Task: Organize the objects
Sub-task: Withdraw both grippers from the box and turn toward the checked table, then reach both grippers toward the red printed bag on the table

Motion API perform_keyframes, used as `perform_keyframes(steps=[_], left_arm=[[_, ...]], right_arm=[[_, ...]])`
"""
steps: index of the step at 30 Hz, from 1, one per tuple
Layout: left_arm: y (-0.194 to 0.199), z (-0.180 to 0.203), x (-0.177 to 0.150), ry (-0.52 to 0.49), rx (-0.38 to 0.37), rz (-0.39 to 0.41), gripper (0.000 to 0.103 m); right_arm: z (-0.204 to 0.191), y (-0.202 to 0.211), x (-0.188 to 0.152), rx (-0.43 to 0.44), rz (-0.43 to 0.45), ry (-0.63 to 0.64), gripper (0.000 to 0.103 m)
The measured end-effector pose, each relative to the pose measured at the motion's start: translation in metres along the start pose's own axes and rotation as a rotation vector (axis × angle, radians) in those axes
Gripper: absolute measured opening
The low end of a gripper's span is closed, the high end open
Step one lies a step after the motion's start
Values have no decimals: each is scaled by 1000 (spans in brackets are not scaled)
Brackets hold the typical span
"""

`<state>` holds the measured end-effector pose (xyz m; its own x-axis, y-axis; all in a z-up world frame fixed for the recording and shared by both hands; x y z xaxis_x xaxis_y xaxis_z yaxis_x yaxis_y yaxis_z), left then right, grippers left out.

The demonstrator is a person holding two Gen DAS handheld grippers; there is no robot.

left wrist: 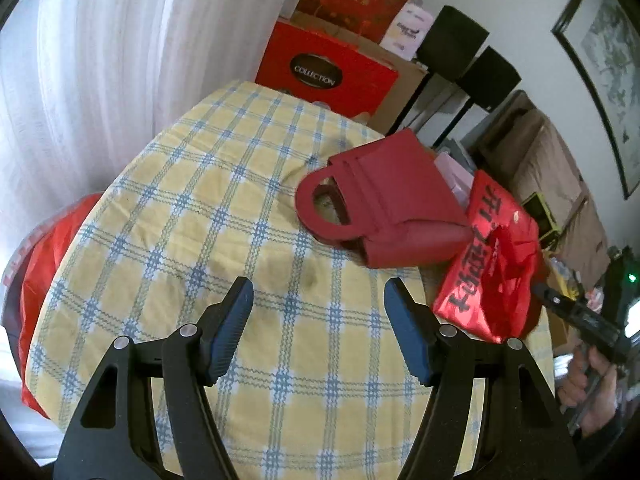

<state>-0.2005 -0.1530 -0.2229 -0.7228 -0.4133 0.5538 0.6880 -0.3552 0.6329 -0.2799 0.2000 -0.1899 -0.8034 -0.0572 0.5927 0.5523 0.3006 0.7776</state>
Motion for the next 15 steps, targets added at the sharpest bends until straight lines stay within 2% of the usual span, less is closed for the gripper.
perform_keyframes(steps=[1,4,8,11,13,15], left_arm=[[0,1,-1,-6,3,-3,64],[1,4,-1,-19,1,-6,64],[9,11,3,-19,-15,13,64],[16,19,4,-42,18,4,64],[24,24,5,-52,63,-1,64],[34,29,6,-45,48,7,64]], right_arm=[[2,6,-3,53,-11,-45,20],[5,27,-17,133,-36,-141,14],[1,51,-58,126,-133,-211,13],[-13,68,-96,153,-205,-240,19],[-28,82,-116,178,-207,-231,25],[-41,89,-128,183,-216,-207,31]])
Point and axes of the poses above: each gripper's, at about its wrist camera, not at the fingertips, and y roughly against the way its jaws point, z to its right, x to its top, the point moved 5 cm from there along -y, roughly the way its jaws point, and after that the axes turned 12 degrees about -x, right-handed, at the moved point
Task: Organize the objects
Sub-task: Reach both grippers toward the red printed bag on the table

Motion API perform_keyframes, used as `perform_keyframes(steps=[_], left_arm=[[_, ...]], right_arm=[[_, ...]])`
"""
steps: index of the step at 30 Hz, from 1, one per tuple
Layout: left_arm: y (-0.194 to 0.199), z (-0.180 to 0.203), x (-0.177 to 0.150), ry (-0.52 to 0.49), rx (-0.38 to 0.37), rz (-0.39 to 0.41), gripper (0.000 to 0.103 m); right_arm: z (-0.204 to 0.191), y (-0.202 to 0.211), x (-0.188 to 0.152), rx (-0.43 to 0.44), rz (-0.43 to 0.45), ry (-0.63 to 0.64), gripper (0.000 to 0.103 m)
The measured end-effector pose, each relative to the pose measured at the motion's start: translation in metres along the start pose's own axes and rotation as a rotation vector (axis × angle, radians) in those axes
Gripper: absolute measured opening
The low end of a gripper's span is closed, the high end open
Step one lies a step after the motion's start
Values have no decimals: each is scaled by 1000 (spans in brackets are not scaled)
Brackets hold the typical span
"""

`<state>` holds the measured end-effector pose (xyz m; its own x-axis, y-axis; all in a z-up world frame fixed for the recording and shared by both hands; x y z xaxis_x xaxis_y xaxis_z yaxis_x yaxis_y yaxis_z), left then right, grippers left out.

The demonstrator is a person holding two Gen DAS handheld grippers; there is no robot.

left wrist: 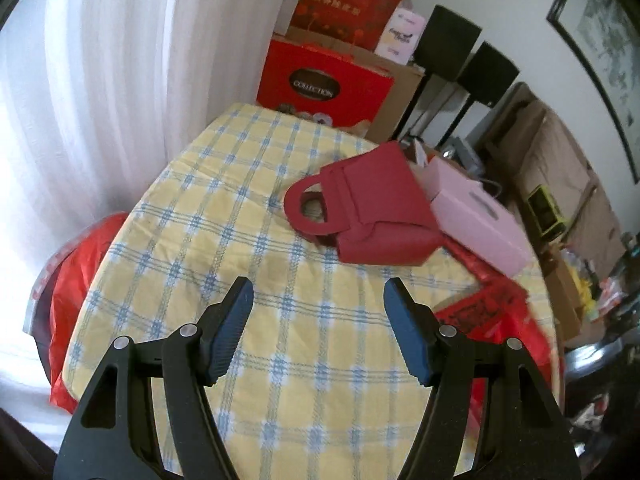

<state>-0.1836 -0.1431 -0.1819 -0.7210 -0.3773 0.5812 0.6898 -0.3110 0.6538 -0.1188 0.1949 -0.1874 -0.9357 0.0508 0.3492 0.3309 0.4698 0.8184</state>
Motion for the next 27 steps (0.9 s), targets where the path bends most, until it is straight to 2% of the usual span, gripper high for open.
perform_keyframes(steps=[4,7,11,14,16,19,21,25,27], left_arm=[[22,6,1,22,-17,-8,64],[36,10,-6,5,-10,-39,64],[49,15,-19,-28,-22,-81,64],[56,14,-29,34,5,-141,63],[67,24,-33,54,-37,-136,64],[79,44,-37,28,-91,-107,65],[73,55,-42,14,-99,-122,66],[40,71,-64,2,-118,-224,66],[22,75,-75,-4,-111,-270,66]], right_arm=[[-20,3,-20,-19,-4,73,31],[-24,10,-26,4,20,67,35],[-21,17,-31,-1,50,49,36],[-9,26,-27,-15,76,10,36],[1,32,-21,-29,105,-22,36],[14,40,-12,-39,140,-70,37],[17,42,-6,-39,158,-89,37],[22,50,2,32,182,-146,37],[20,48,8,27,190,-142,39]])
Point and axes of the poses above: each gripper's, at about its wrist camera, not at the fingertips, and y roughly against the way its jaws point, z to its right, x to its top, the point moved 5 cm from there along -y, roughly the way its jaws point, and after that the axes turned 12 degrees about -x, right-handed, at the moved point
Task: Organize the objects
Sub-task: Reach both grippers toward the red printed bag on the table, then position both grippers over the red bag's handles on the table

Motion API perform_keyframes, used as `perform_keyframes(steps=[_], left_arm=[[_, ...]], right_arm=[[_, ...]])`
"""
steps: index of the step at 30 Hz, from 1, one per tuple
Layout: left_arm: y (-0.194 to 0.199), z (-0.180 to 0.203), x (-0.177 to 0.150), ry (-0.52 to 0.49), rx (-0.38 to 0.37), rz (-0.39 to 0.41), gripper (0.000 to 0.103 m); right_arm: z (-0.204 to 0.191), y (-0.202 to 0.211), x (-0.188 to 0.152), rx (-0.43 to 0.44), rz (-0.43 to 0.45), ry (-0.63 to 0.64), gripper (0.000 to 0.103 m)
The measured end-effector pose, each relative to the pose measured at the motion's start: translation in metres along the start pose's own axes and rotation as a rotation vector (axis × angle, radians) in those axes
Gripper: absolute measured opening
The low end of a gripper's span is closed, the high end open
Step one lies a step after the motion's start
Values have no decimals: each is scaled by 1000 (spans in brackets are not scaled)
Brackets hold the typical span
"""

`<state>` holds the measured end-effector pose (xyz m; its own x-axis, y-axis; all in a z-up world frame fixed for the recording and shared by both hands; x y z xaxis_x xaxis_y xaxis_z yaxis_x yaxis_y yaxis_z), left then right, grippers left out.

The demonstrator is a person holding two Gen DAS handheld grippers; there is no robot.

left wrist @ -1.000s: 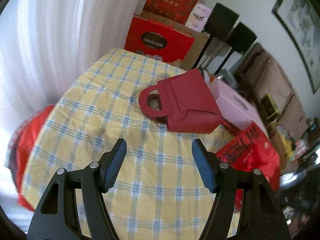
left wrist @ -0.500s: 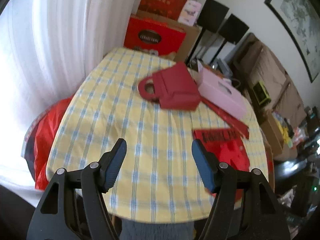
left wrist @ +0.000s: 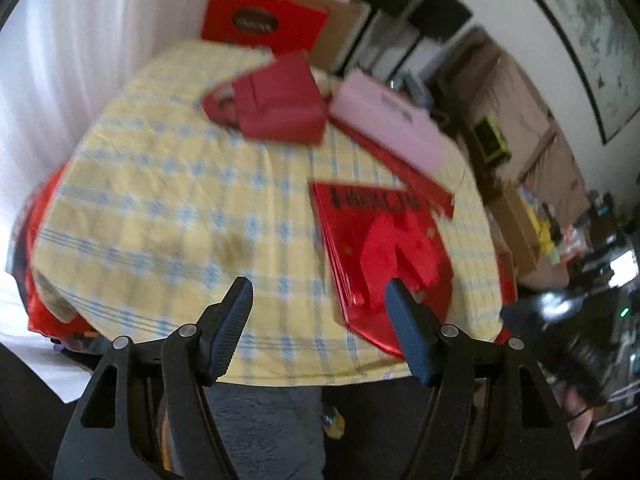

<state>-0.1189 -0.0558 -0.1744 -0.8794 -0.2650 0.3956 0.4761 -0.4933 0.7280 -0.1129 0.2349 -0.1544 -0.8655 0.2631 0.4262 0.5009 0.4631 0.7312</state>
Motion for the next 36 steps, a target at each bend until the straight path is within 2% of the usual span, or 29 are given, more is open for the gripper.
perform_keyframes(steps=[4,7,11,18,23,26,32,36], left_arm=[[-19,1,-9,-1,17,-28,66],[-28,8,-14,-29,25,-32,65],[-40,16,-19,-57,22,-34,65],[-55,8,-18,-28,56,-12,65],[-62,4,-18,-24,59,-13,66],[-62,4,-18,-21,56,-7,66],[-63,2,-15,-16,45,5,66],[-65,5,-15,-38,62,15,70]], right_arm=[[3,-13,6,-34,22,-16,39],[9,-15,11,-10,63,-47,39],[15,-27,10,-52,42,-31,39],[9,-48,-3,-9,20,16,39],[7,-61,-11,-12,-10,27,39],[7,-62,-10,17,-15,14,39],[16,-58,-1,-47,24,13,39],[15,-67,-4,-27,-4,10,39]])
Point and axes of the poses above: each gripper's, at about its wrist camera, not at the fingertips, and y roughly against the way its jaws point, z to its right, x to its top, the point moved 5 cm from there along -y, roughly the way its jaws point, and after that the axes turned 12 degrees about -x, right-handed, at the moved point
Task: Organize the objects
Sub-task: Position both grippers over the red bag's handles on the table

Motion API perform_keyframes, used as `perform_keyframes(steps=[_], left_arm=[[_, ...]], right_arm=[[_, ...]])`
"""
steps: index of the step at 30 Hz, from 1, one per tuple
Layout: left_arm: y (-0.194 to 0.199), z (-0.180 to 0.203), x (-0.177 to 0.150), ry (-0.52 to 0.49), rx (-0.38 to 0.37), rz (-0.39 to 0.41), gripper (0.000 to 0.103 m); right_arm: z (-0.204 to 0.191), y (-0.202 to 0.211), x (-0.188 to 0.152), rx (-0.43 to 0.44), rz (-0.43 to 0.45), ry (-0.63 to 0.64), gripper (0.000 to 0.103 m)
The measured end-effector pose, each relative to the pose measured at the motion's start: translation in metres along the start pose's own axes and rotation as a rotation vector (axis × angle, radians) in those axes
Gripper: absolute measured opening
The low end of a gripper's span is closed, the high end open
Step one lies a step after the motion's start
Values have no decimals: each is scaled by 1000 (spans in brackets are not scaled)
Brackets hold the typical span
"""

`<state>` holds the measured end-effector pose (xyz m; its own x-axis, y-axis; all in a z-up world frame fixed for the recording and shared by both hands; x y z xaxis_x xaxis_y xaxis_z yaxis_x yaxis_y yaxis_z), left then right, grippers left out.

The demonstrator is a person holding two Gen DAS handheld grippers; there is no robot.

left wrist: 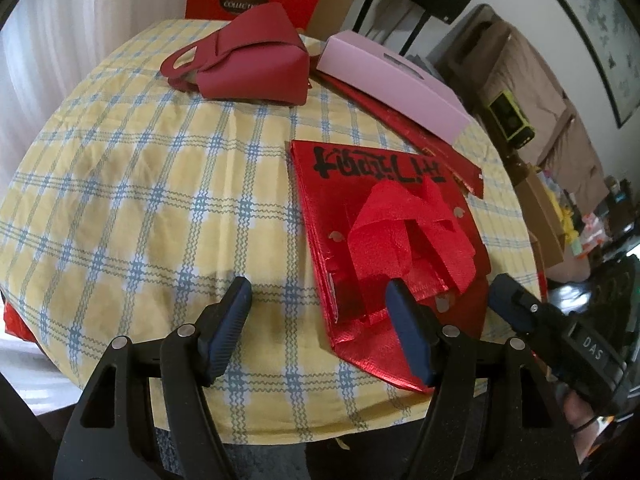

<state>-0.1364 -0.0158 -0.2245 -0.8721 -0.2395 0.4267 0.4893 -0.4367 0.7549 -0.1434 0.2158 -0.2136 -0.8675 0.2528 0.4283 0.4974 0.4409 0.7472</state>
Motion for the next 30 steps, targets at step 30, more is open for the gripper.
perform_keyframes(steps=[30], left_arm=[[0,12,-4,-35,-27,-31,48]], right_arm=[[-18,5,-9,95,-36,-20,47]])
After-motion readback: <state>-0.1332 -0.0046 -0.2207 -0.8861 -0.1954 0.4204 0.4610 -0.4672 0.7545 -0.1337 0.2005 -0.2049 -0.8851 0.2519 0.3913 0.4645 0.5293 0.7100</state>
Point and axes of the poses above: each gripper's, at about its wrist camera, not at the fingertips, and y roughly against the way its jaws point, z to its right, x to its top, the point moved 5 cm from there along -y, roughly the way its jaws point, and after that the axes turned 12 degrees about -x, right-handed, at the moved point
